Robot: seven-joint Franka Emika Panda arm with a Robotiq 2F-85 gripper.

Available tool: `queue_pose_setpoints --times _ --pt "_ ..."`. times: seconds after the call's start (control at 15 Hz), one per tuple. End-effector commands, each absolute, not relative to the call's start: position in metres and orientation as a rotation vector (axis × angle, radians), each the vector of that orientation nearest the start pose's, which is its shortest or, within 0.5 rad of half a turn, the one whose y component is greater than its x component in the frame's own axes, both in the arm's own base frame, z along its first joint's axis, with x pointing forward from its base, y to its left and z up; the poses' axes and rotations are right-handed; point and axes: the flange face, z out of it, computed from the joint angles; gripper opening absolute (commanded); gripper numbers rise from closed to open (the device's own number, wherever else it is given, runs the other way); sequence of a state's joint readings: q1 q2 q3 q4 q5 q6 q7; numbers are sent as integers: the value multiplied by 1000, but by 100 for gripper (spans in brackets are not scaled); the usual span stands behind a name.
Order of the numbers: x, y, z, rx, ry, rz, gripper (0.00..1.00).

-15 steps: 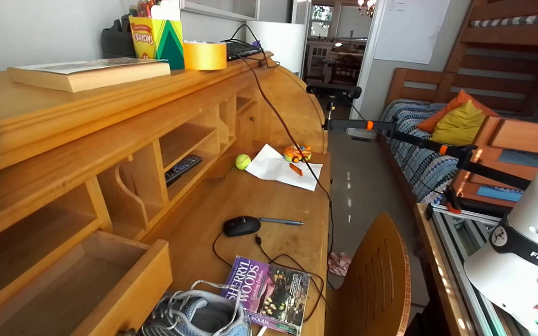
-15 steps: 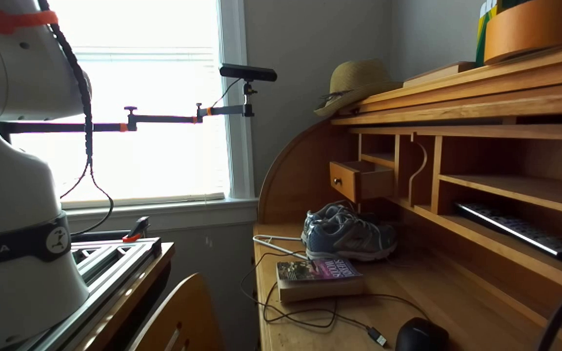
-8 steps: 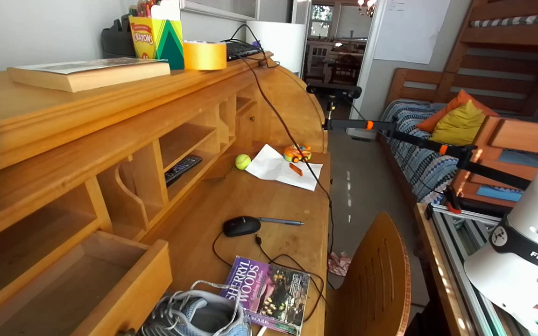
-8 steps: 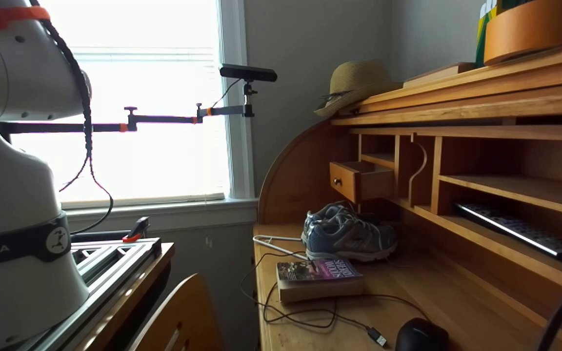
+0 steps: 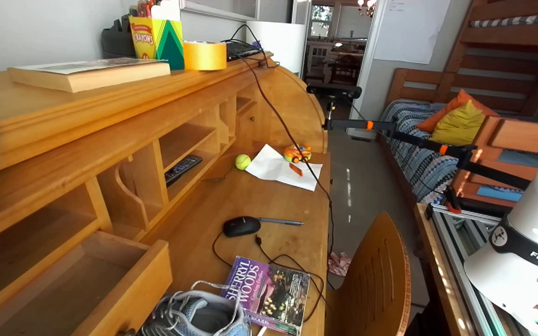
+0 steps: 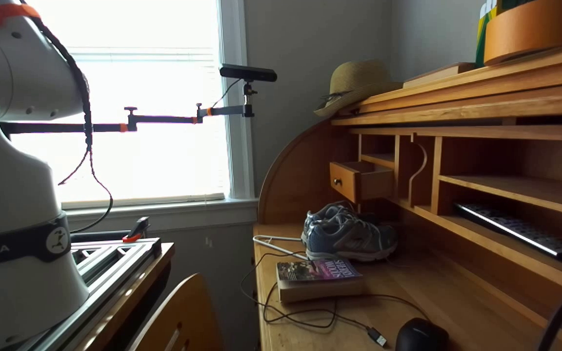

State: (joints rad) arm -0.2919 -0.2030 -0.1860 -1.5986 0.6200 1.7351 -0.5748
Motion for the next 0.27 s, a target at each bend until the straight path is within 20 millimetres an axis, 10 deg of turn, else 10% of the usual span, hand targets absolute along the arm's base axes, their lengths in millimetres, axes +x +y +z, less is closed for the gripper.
queue_pose_setpoints --times 0.0,0.2 --pt "453 -195 755 -2597 -109 -823 100" --pt "440 -195 757 -2583 -79 -822 100"
